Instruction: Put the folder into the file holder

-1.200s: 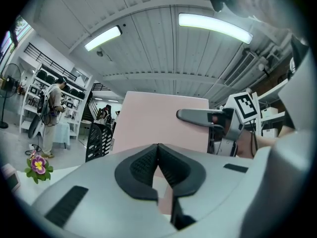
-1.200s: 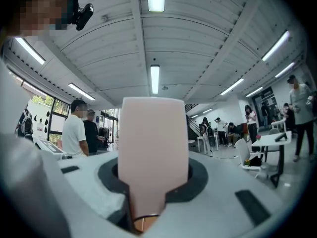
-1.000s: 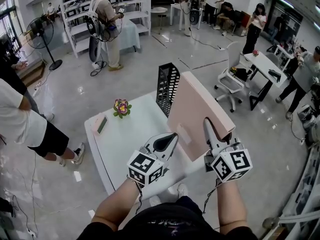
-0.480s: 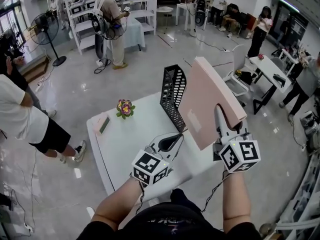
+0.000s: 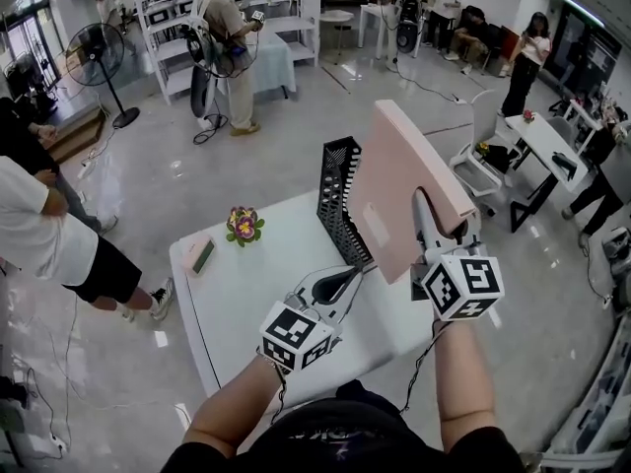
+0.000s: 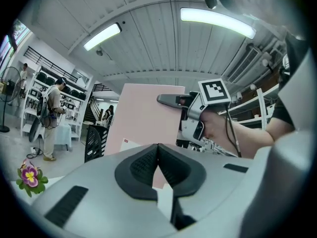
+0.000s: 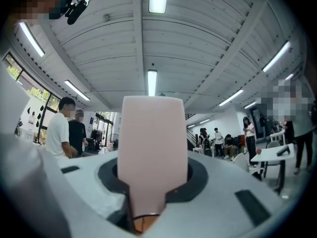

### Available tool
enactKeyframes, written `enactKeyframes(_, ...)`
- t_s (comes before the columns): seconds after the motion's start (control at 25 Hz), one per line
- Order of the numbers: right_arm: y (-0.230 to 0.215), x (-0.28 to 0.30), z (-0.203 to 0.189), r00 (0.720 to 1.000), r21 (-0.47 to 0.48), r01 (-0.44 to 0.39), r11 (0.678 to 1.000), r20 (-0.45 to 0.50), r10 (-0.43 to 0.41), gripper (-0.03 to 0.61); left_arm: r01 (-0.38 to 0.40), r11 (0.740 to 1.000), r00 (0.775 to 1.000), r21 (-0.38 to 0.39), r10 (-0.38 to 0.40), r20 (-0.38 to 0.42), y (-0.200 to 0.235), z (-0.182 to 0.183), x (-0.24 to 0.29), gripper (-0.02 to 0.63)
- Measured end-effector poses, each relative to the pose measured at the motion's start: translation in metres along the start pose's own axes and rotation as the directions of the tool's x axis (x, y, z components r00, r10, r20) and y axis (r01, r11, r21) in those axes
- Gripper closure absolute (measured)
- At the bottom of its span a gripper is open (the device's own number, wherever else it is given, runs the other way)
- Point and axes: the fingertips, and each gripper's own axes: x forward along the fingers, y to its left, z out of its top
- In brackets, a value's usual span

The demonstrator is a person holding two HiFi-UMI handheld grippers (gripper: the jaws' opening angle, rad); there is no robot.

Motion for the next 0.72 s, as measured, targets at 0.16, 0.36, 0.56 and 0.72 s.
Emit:
enactKeyframes(0.16, -0.006, 0.026, -0.009, 1.000, 0.016, -0.017, 1.000, -0.002, 0.017, 0.442, -0.030, 1.000, 1.000, -0.009, 0.030, -0.004, 0.012, -0.004, 0.010, 0.612)
enactKeyframes(0.36, -0.012, 0.053, -0.024, 0.999, 0.025, -0.031, 0.999, -0.016, 0.031, 0.442, -0.061, 0.998, 0.998, -0.015, 0.061, -0.014, 0.024, -0.009, 0.017, 0.612)
enactKeyframes(0.56, -0.010, 0.075, -0.035, 0.999, 0.038, -0.040, 0.998, -0.028, 0.041, 0.442, -0.092, 0.995, 0.996, -0.025, 0.092, -0.022, 0.039, -0.010, 0.017, 0.612)
enactKeyframes(0.72, -0.011, 0.083, -0.044, 0.998, 0.045, -0.046, 0.998, -0.033, 0.047, 0.442, -0.110, 0.993, 0.994, -0.031, 0.109, -0.023, 0.044, -0.012, 0.021, 0.612)
